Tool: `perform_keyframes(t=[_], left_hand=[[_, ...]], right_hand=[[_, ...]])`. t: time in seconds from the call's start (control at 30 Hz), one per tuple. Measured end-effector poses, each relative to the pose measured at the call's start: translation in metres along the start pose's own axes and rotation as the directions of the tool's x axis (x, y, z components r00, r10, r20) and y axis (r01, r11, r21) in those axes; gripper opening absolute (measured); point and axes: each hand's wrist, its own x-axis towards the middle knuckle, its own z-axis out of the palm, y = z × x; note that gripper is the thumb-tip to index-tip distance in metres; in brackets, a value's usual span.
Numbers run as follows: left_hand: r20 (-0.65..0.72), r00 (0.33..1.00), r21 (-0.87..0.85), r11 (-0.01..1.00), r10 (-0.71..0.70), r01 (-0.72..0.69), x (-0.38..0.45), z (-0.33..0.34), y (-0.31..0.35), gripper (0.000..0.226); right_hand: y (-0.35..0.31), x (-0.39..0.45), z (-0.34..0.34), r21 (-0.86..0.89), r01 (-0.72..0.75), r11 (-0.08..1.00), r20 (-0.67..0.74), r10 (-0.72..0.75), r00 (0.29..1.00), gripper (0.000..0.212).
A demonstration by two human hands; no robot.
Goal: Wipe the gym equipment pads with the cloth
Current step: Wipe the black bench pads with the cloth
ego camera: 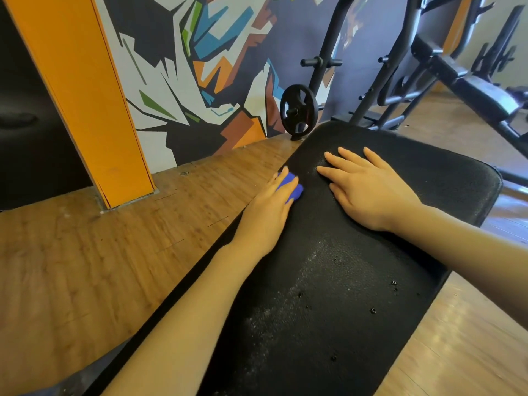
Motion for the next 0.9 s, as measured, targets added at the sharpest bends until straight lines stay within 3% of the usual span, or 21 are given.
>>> perform_keyframes(t=[0.2, 0.47, 0.7, 0.9], left_hand=[[0.122, 0.989, -0.023, 0.996, 0.087, -0.084, -0.111, -0.030, -0.046, 0.053], [0.008, 1.000, -0.018, 0.999, -0.030, 0.030, 0.036, 0.003, 0.005, 0.046], [0.052, 0.996, -0.070, 0.996, 0.066, -0.062, -0.060, -0.016, -0.016, 0.048], [0.057, 0.998, -0.013, 1.000, -0.011, 0.012, 0.033, -0.001, 0.005, 0.047]], right_hand=[[-0.002, 0.000, -0.002, -0.003, -0.003, 1.000, 0.020, 0.003, 1.000, 0.048], [-0.005, 0.000, -0.001, -0.015, -0.012, 1.000, 0.008, 0.012, 1.000, 0.049], [-0.007, -0.004, -0.005, 0.017, -0.091, 0.996, -0.037, 0.091, 0.995, 0.065], [-0.008, -0.004, -0.006, 0.035, -0.091, 0.995, -0.032, 0.093, 0.995, 0.066]])
